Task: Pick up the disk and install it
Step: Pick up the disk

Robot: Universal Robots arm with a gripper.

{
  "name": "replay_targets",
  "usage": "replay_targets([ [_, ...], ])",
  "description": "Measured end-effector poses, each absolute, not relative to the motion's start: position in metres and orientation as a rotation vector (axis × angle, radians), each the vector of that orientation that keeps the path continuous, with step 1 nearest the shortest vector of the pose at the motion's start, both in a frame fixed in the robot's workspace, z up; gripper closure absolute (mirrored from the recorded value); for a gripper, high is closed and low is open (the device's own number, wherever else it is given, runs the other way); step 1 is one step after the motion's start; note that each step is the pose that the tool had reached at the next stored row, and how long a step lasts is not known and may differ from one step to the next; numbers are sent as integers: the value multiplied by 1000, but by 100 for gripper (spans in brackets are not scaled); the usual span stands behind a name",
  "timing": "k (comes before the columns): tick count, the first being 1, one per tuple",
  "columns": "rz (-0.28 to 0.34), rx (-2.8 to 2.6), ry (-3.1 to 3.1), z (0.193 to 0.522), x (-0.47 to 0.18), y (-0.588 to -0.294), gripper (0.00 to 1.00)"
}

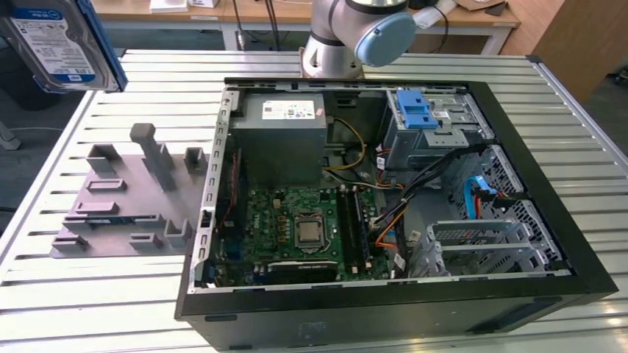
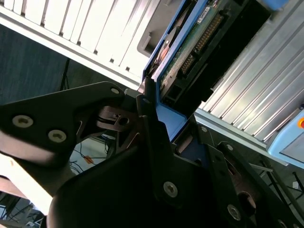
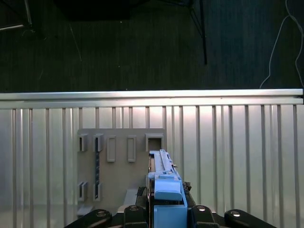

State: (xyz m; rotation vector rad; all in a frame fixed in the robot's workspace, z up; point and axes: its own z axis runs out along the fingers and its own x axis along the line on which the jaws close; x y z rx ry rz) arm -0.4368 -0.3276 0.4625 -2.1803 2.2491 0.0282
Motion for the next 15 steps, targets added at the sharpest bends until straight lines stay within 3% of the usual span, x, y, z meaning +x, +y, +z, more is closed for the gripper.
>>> replay_targets([
  [15,28,-2180,2249,474,-436,-328,63],
])
